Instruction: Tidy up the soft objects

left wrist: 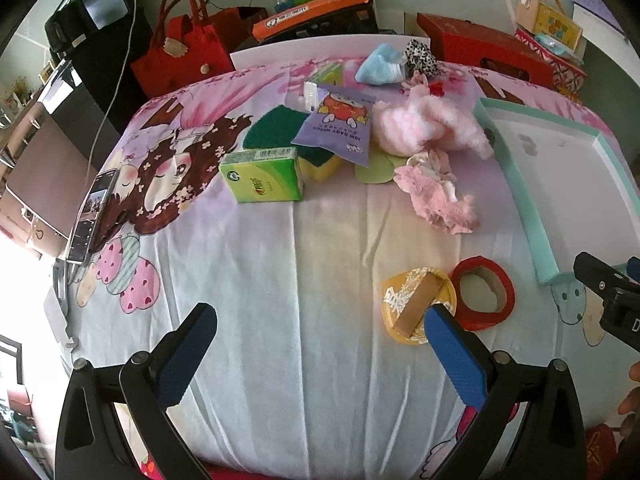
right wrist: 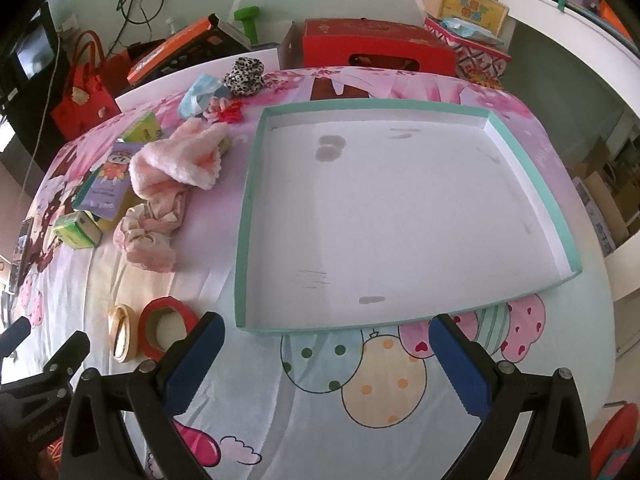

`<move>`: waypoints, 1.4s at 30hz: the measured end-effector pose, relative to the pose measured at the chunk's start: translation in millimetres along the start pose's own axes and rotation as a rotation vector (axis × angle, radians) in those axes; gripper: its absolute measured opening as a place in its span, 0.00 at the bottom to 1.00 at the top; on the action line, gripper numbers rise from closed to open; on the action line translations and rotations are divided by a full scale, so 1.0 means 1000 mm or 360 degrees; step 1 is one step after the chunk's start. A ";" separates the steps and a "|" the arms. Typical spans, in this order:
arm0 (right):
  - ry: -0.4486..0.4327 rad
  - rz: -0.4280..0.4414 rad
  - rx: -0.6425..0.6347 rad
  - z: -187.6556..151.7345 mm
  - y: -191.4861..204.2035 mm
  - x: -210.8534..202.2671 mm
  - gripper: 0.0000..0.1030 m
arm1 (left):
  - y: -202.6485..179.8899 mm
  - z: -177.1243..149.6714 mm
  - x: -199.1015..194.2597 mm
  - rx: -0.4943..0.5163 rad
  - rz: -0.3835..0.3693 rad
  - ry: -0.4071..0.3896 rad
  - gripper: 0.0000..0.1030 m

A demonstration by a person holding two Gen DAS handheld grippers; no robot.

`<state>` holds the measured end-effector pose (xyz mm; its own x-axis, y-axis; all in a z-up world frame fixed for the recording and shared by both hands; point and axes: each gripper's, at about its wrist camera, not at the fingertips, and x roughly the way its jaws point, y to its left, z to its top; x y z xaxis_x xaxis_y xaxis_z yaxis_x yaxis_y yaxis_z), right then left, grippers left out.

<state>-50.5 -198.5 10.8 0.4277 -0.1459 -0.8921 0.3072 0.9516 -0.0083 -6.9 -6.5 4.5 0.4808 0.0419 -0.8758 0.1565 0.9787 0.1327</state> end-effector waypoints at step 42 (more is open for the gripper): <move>-0.0057 0.0119 -0.0075 0.002 0.020 -0.008 1.00 | -0.028 0.003 0.046 0.0076 -0.0451 0.0242 0.87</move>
<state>-46.4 -178.9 18.4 0.4782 -0.0825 -0.8744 0.2335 0.9717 0.0360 13.3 -32.5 -37.9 0.2784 -0.1979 -0.9399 0.3080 0.9453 -0.1078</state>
